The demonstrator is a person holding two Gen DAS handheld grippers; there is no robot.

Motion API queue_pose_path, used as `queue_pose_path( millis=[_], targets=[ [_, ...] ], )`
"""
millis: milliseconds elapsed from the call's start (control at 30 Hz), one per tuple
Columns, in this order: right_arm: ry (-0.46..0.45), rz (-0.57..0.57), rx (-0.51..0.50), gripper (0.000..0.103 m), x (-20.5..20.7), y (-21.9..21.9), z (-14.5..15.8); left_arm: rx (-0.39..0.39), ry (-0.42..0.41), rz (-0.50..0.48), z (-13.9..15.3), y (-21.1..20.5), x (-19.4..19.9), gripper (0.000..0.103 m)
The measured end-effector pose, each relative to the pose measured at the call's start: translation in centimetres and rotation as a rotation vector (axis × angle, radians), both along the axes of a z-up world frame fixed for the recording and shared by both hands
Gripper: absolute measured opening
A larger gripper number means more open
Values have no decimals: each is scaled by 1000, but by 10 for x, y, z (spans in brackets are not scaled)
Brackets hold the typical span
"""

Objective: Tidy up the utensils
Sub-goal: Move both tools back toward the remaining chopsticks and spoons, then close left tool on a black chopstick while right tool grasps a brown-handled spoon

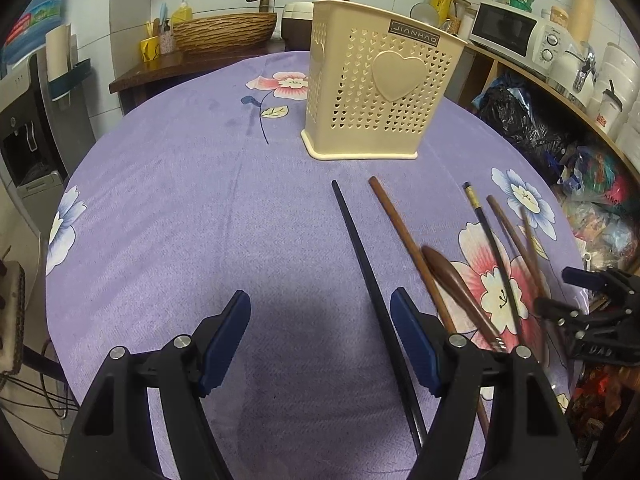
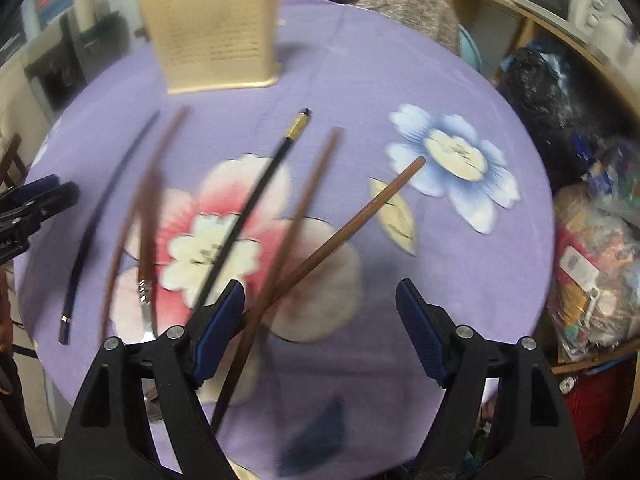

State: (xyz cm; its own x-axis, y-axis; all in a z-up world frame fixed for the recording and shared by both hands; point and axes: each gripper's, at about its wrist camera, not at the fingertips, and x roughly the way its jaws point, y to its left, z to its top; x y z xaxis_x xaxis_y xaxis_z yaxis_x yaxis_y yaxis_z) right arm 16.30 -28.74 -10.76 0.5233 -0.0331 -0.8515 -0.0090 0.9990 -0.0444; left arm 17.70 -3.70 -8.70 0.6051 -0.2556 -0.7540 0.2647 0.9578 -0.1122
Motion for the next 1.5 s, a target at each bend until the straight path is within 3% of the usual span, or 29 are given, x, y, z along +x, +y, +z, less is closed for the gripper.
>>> queue_pose_path(
  millis=[133,367,467,567,700,867,933,1000,1067,1133,1233,1400,1500],
  targets=[
    [-30,-43,68,77,-6,-28,0,-9,7,0,0,-2,1,72],
    [-36,-79,112,77,0,-36,-9,-10,21,-11,-4,-6,-1,72],
    [-75,-87,62,77,3,-30,-5,-8,22,-6,-5,-5,-1,72],
    [-123,-52,52,77,4,-23,6,-18,21,3,-3,-4,-1,71],
    [-156,5,52,76,10,-14,16,-56,20,-2,2,-4,-4,58],
    [-127,206,222,72,8,13,23,-63,10,-20,6,-8,-6,55],
    [-101,285,191,69,8,36,20,-67,25,-15,2,-8,-3,52],
    [-62,338,155,55,12,56,13,-61,40,-21,-1,-9,-2,46],
    [-33,368,153,51,18,65,7,-53,49,-36,-4,-12,-1,45],
    [-13,375,129,50,24,73,2,-45,60,-52,-7,-15,2,45],
    [11,383,115,38,35,78,-2,-35,81,-67,-10,-21,13,42],
    [26,389,97,19,43,83,-5,25,79,-79,-11,-35,40,30],
    [30,385,111,18,43,82,-3,84,79,-83,-11,-46,59,20]
  ],
)
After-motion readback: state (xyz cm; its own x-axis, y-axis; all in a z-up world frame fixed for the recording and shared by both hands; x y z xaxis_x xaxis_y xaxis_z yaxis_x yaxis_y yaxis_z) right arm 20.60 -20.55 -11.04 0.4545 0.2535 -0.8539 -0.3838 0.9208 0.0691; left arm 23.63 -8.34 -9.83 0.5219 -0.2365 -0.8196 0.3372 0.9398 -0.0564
